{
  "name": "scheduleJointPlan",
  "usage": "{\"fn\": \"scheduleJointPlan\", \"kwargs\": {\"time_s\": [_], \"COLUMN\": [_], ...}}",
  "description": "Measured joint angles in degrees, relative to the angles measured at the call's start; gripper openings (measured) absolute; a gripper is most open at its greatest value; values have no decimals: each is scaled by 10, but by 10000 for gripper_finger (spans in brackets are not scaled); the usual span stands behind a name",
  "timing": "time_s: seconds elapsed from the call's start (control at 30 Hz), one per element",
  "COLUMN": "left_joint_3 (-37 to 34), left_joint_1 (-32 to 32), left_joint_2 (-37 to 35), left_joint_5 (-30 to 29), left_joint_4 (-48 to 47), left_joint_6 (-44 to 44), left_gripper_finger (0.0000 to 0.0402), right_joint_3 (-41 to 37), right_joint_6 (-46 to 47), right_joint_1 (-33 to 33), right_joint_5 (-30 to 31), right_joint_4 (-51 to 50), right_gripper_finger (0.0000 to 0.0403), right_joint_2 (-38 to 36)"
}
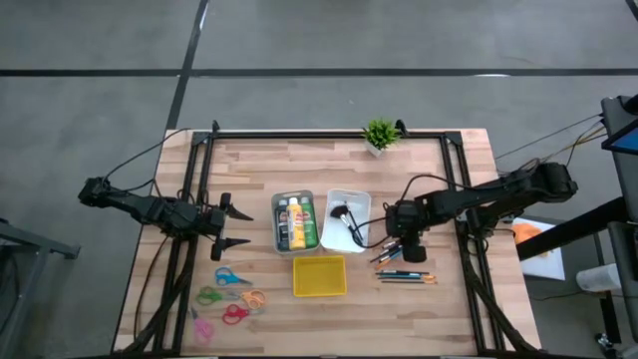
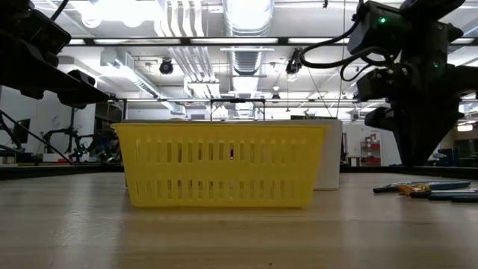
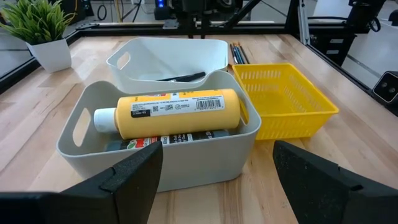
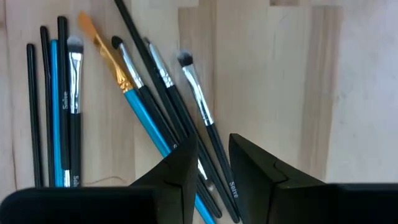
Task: Pick & Place Paint Supplies
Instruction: Put the silver paint brush into the white bin
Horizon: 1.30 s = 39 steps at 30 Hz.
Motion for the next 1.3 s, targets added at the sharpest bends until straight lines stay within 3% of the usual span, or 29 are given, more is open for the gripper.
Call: {"fn": "scheduleJointPlan", "kwargs": {"time_s": [0.7, 1.3], "left_joint_3": [0, 0], "left_joint_1": [0, 0], "left_joint_2": [0, 0], "left_joint_5": [0, 0], "left_joint_4": [0, 0], "left_joint_6": [0, 0], "left_gripper_finger": [306, 306], "right_joint_3": [-94, -98], "right_joint_6": [28, 53], "right_joint_1": [2, 3], "right_joint_5": [39, 73], "right_joint_4": [133, 141], "right_gripper_finger": [91, 76], "right_joint_2": [-2, 0]}}
